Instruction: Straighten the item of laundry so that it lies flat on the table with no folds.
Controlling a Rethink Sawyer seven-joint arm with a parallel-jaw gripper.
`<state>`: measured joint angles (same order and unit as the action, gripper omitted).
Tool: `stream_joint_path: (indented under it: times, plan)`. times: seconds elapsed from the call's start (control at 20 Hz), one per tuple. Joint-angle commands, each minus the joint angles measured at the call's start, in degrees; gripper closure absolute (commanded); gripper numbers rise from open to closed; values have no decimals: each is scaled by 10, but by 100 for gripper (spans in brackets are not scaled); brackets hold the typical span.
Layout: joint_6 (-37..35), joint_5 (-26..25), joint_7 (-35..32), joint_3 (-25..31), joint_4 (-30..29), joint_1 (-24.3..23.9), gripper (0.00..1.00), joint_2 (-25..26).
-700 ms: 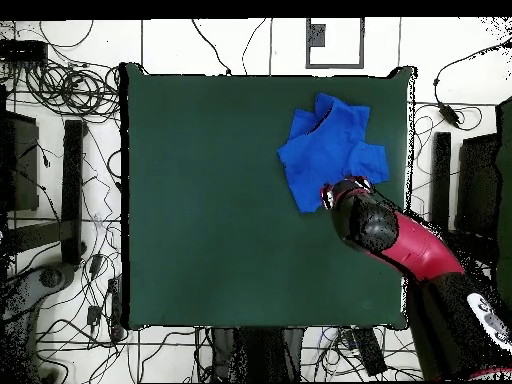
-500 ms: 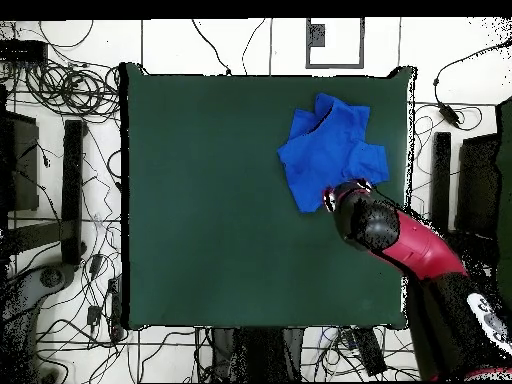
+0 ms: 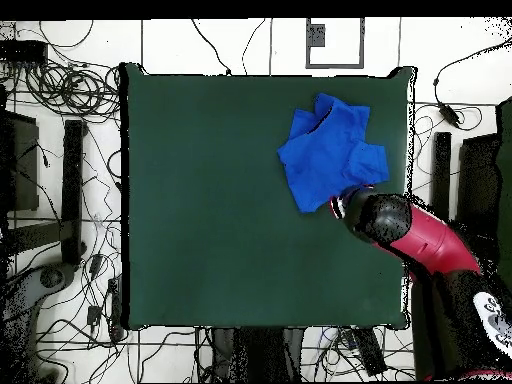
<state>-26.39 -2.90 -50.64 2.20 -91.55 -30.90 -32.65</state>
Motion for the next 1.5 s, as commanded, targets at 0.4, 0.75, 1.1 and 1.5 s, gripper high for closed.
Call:
stream_joint_path:
  times: [0.4,0.75,1.1,1.5]
  plan:
    - [-36,58,-187,-22,20,38,0,45]
    - [-14,92,-215,-36,20,54,0,61]
    - [1,134,-247,-55,22,75,0,76]
    - [24,200,-339,-78,17,104,0,89]
